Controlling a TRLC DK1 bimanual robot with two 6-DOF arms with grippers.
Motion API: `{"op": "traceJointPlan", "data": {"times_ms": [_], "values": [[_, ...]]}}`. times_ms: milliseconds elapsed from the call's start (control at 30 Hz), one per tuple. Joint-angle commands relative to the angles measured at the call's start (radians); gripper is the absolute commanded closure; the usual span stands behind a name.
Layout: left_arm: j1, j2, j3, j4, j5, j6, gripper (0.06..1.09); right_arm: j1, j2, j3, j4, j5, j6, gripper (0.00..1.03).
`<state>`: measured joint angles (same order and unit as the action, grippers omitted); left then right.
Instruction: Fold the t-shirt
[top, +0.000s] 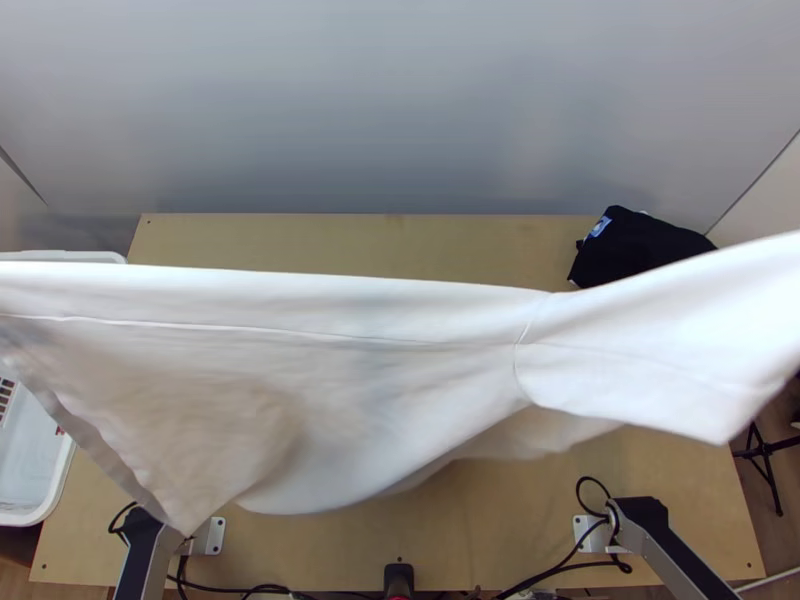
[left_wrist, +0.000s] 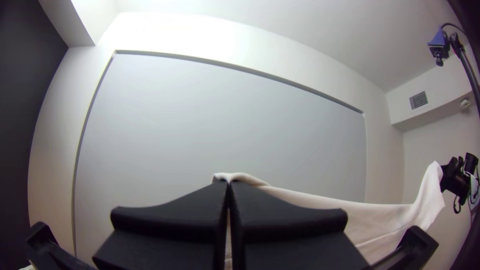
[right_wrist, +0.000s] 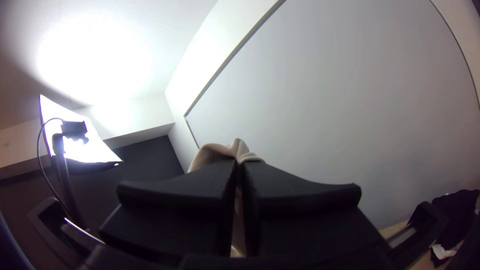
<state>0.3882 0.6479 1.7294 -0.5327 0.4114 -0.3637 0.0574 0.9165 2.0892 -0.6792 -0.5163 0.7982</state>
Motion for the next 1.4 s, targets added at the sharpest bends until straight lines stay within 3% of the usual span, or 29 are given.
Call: {"op": "traceJointPlan", "data": {"times_ms": [0, 100, 300, 433, 633, 867, 1033, 1200, 1367], "values": [[0.006, -0.014, 0.036, 0.069, -0.14, -0.046, 1.05, -0.024, 0.012, 0.112, 0.0, 0.035, 0.036, 1.0], [0.008, 0.025, 0.113, 0.088, -0.217, -0.073, 1.05, -0.028, 0.039, 0.172, 0.017, 0.124, 0.036, 1.0], [0.011, 0.072, 0.173, 0.229, -0.324, -0.08, 1.05, -0.027, 0.058, 0.193, 0.079, 0.299, -0.063, 1.0], [0.018, 0.078, 0.182, 0.313, -0.344, -0.081, 1.05, -0.027, 0.039, 0.189, 0.145, 0.346, -0.125, 1.0], [0.026, 0.099, 0.205, 0.373, -0.344, -0.077, 1.05, -0.027, 0.045, 0.196, 0.264, 0.452, -0.317, 1.0], [0.026, 0.056, 0.114, 0.361, -0.315, -0.096, 1.05, -0.025, 0.022, 0.213, 0.26, 0.495, -0.479, 1.0], [0.026, -0.002, -0.016, 0.359, -0.267, -0.113, 1.05, -0.022, -0.001, 0.213, 0.216, 0.516, -0.593, 1.0], [0.026, -0.08, -0.295, 0.418, -0.224, -0.07, 1.05, 0.009, -0.001, 0.173, 0.058, 0.51, -0.669, 1.0], [0.026, -0.189, -0.607, 0.596, -0.215, 0.028, 1.05, 0.071, -0.077, -0.153, 0.032, 0.499, -0.715, 1.0]]}}
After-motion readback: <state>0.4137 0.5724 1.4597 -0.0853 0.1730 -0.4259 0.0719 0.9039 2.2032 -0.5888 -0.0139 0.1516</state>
